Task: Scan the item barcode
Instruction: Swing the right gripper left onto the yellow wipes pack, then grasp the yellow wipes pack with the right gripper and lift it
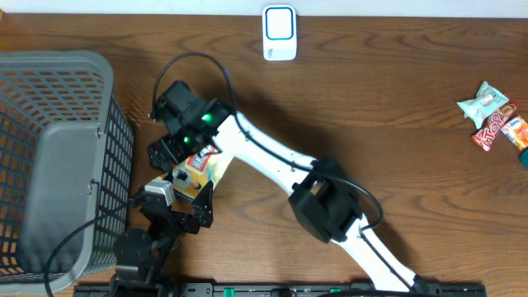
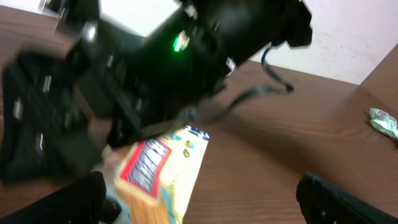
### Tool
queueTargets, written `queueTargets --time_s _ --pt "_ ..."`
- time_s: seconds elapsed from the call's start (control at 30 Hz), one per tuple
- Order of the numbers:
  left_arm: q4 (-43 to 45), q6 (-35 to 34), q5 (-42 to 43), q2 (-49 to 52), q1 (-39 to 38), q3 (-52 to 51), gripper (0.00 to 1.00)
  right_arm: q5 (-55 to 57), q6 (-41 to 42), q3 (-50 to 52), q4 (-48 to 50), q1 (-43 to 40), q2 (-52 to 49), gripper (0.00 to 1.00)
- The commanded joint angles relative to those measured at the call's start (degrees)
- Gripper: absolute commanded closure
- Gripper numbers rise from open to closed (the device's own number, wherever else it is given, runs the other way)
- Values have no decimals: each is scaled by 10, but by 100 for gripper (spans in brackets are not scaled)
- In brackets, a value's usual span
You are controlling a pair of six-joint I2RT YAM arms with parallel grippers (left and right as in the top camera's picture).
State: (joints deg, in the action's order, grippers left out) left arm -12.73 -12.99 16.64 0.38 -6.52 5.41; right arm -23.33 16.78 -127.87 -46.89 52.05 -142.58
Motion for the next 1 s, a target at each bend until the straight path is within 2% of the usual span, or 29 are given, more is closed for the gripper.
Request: queueTargets --time_s 0.0,0.17,0.27,0.37,0.47,0.63,0.77,0.97 --pt "-14 12 9 -1 2 -9 2 53 -23 -1 -44 5 -15 9" --pt "-14 12 9 -1 2 -9 2 119 -86 -2 -153 0 -13 13" --pt "-14 12 9 -1 2 -9 2 218 -112 -2 -235 -11 -13 19" --pt "-14 12 9 -1 2 -9 2 302 -113 -3 -274 -23 -11 22" --pt "-14 12 9 -1 2 -9 2 327 -114 -3 -288 -38 0 21" --pt "-14 12 9 -1 2 -9 2 314 -117 -4 -308 -66 71 20" --pt "-14 12 9 -1 2 -9 2 205 -117 -4 -307 -70 118 20" --pt "-14 12 9 -1 2 -9 2 122 -117 24 -277 -50 108 21"
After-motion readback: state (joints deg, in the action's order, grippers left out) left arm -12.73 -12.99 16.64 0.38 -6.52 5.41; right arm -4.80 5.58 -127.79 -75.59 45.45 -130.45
